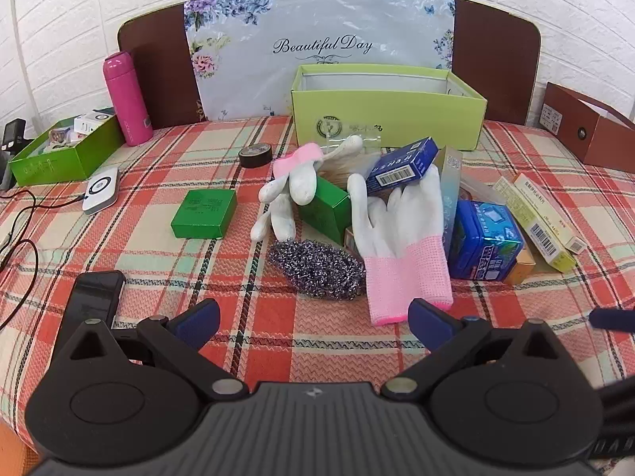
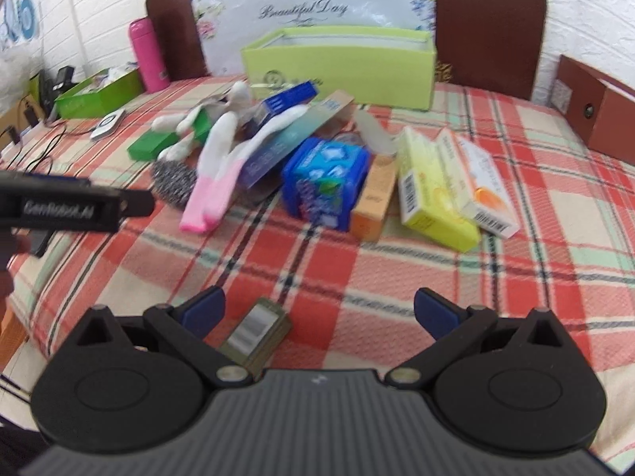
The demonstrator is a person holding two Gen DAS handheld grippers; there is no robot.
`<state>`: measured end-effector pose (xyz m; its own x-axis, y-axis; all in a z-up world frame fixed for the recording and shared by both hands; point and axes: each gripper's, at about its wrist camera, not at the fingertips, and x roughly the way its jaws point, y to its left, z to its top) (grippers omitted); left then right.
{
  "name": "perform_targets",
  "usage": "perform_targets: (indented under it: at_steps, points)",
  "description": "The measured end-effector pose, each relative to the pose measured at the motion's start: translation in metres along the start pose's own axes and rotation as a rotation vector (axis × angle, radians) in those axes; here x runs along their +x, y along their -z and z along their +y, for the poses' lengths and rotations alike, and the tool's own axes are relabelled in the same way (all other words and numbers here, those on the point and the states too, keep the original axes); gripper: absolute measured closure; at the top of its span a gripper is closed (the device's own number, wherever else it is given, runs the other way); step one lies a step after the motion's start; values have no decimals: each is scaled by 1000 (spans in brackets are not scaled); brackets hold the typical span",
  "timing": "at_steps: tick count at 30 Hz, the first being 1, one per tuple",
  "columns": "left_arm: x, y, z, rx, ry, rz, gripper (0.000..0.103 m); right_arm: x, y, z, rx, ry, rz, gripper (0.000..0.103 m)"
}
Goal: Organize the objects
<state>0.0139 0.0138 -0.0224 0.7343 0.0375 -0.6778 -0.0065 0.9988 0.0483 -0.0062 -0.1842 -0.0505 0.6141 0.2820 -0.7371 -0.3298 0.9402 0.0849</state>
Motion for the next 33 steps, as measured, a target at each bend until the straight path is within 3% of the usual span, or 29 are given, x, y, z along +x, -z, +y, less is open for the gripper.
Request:
perform_targets:
  at_steps: [4,9,14,18,23,32,33]
  points:
    - [7,1,3,-1,-2,15,0,9,9,8,-10,-32,33,1]
    - [15,2,8,-15,-10,38,0,15,15,13,-27,-60,61,24]
    - [22,-2,22,-40,3,35,0,18,15,16,-39,-105,53,61]
    - [31,-15,51,-85,-46,8,0,22,13,11,-27,-82,25,79]
    - [65,-43,91,-135,-91,-34,0,28,8,5,-23,-57,15,81]
    - [144,-72,115,-154,-101,47,0,36,2,4,-21,-52,7,81]
    - [151,-73,115,-145,-103,66,4,37,1,5,-24,-51,6,81]
